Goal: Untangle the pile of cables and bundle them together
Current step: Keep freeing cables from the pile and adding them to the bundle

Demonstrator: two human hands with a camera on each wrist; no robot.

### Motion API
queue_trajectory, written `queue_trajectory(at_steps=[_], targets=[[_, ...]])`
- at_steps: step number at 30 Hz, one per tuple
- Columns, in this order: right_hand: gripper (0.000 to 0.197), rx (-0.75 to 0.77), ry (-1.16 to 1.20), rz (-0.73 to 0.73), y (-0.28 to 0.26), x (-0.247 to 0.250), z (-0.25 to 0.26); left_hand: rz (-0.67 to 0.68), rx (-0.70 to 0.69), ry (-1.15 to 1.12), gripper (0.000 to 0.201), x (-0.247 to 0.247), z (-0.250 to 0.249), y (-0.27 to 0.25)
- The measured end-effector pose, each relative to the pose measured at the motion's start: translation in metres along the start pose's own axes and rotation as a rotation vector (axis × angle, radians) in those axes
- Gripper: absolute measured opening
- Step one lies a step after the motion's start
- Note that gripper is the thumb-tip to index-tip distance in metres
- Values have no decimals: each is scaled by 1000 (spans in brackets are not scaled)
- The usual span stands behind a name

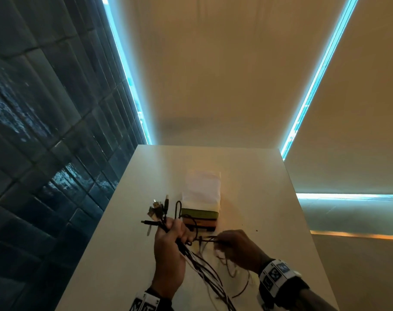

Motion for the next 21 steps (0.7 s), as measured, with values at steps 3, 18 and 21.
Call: queue_trajectory(at_steps=[3, 18, 21], targets=[[10, -70, -65, 9, -5, 5, -30, 6, -3, 2, 36, 12, -12, 0], [7, -173, -194, 18, 10, 18, -55, 16, -1, 88, 35, 22, -32, -17], [8, -178, -190, 1, 12, 19, -48, 15, 2, 110, 34, 24, -32, -18]])
Point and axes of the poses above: each hand's wrist, its own y-axis towards the middle knuckle, its own x-axis out of the back of the hand, z = x × y, the point moved 5 cm from there along y, towards the middle knuckle, and after that the axes turned 3 degrees about y, right-handed, at the moved point
